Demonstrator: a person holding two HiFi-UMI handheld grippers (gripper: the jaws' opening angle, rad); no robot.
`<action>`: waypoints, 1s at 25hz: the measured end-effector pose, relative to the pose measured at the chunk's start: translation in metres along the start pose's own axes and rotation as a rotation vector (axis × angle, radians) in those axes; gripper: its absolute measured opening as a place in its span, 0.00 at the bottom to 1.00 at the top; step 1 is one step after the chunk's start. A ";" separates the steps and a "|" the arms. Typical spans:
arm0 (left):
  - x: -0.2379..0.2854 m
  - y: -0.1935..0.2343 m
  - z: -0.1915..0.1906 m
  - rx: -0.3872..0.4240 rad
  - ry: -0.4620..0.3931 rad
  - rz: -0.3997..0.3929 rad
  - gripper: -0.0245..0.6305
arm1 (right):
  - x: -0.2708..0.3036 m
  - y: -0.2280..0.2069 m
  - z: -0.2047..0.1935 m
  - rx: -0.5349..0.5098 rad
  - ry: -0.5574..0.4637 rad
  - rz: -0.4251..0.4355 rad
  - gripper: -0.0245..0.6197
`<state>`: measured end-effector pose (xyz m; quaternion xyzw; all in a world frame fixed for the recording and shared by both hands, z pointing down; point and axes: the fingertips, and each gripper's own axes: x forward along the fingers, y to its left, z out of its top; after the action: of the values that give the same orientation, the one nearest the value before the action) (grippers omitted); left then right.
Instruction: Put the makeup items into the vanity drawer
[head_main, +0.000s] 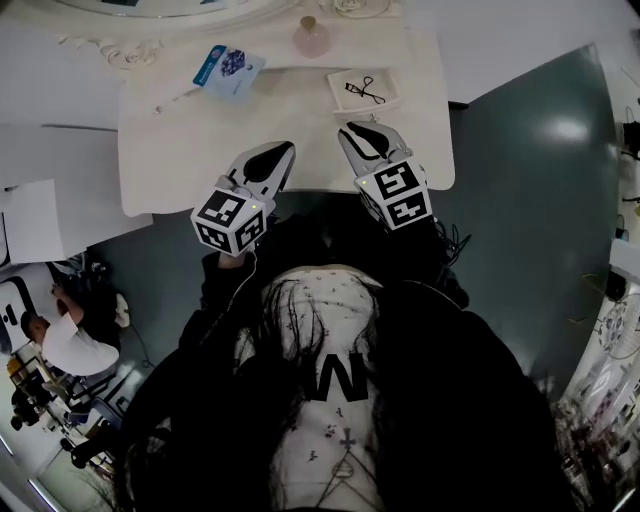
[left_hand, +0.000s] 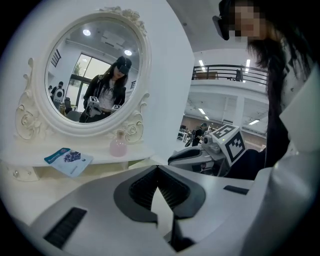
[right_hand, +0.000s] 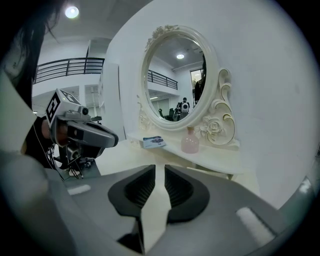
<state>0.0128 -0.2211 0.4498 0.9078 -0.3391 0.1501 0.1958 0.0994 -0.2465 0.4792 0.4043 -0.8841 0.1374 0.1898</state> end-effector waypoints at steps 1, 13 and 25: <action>-0.007 0.002 0.000 0.009 -0.005 -0.009 0.04 | 0.001 0.008 0.003 0.003 -0.006 -0.004 0.14; -0.125 0.036 -0.039 0.076 0.002 -0.121 0.04 | 0.014 0.139 0.016 0.035 -0.051 -0.104 0.14; -0.169 0.001 -0.075 0.065 -0.005 -0.245 0.04 | -0.030 0.219 -0.014 0.041 0.003 -0.178 0.14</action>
<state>-0.1205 -0.0933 0.4477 0.9487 -0.2209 0.1339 0.1822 -0.0475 -0.0820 0.4591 0.4849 -0.8414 0.1387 0.1940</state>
